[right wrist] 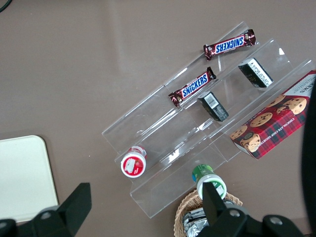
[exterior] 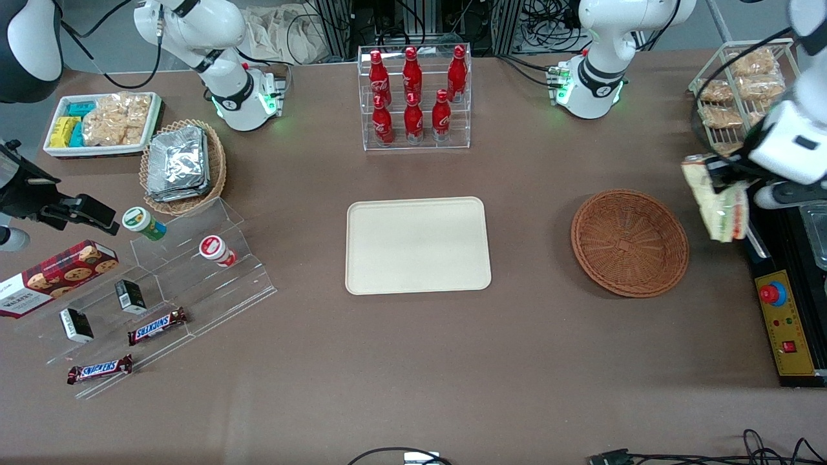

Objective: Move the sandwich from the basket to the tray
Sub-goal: 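Carry the sandwich with the left gripper over to the beige tray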

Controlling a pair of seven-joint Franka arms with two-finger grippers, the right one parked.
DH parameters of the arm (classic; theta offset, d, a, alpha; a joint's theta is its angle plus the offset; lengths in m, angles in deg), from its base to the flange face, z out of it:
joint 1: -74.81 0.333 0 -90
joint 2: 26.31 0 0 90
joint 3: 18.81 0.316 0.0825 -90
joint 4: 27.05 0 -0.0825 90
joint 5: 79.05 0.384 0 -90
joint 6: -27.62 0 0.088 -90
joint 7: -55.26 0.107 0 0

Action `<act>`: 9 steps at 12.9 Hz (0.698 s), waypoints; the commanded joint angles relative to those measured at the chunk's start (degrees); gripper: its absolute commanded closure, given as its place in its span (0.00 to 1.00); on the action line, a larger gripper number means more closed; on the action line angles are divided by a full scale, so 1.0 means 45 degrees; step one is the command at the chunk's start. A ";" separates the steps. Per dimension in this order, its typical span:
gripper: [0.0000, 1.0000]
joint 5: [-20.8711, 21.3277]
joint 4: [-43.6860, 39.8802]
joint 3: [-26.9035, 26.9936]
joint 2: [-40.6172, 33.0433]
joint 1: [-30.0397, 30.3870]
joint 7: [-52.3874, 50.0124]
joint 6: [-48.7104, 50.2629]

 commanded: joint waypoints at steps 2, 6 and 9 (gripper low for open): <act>0.94 0.0009 -0.0496 -0.3655 0.1005 -0.0014 -0.4227 0.0525; 0.95 0.0184 -0.1996 -0.7392 0.3892 -0.0014 -0.8105 -0.0002; 0.94 0.0204 -0.0914 -0.7436 0.4114 0.0005 -0.7971 -0.1247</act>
